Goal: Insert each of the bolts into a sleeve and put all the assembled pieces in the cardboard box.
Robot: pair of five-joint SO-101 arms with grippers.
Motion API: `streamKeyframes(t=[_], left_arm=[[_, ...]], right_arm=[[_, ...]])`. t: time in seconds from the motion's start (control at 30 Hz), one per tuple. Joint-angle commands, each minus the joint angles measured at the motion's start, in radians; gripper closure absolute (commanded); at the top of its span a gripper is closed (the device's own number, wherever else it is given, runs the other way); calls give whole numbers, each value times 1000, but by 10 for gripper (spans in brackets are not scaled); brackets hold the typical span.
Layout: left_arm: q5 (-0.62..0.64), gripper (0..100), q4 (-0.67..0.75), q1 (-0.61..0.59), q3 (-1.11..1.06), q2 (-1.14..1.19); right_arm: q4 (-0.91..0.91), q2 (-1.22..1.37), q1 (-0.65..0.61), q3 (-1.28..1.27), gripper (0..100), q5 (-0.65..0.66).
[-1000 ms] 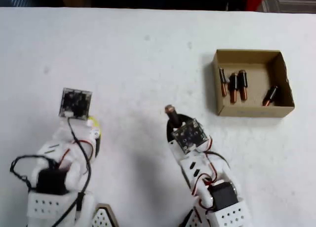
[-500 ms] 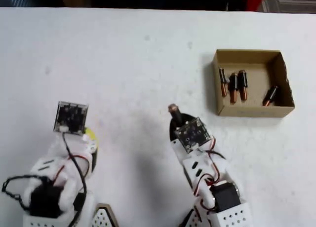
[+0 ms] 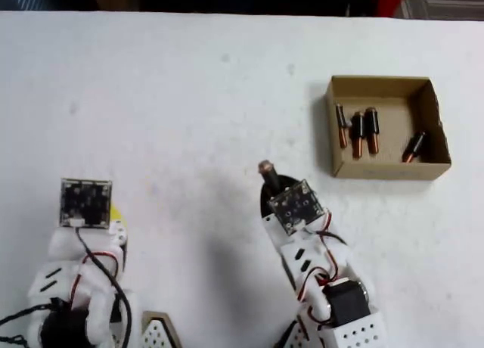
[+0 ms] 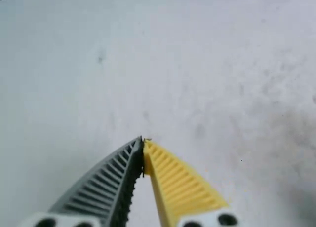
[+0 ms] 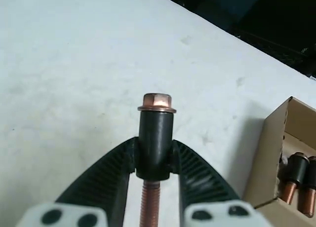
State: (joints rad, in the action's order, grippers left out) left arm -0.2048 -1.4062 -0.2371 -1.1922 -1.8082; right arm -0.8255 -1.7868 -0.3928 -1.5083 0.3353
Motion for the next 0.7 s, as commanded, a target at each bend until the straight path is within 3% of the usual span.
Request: streamKeyframes(t=[0.0,0.23,0.47,0.67], left_arm=[[-57,978,40,-8,-54,-8],[-64,978,161,4,-199,-8],[-57,978,167,159,-256,-8],[9,978,160,173,-265,-8]], right_arm=[[-4,-12,7,68,982,-3],[1,-12,7,68,982,-3],[1,-12,8,69,982,-3],[1,-12,53,69,982,-3]])
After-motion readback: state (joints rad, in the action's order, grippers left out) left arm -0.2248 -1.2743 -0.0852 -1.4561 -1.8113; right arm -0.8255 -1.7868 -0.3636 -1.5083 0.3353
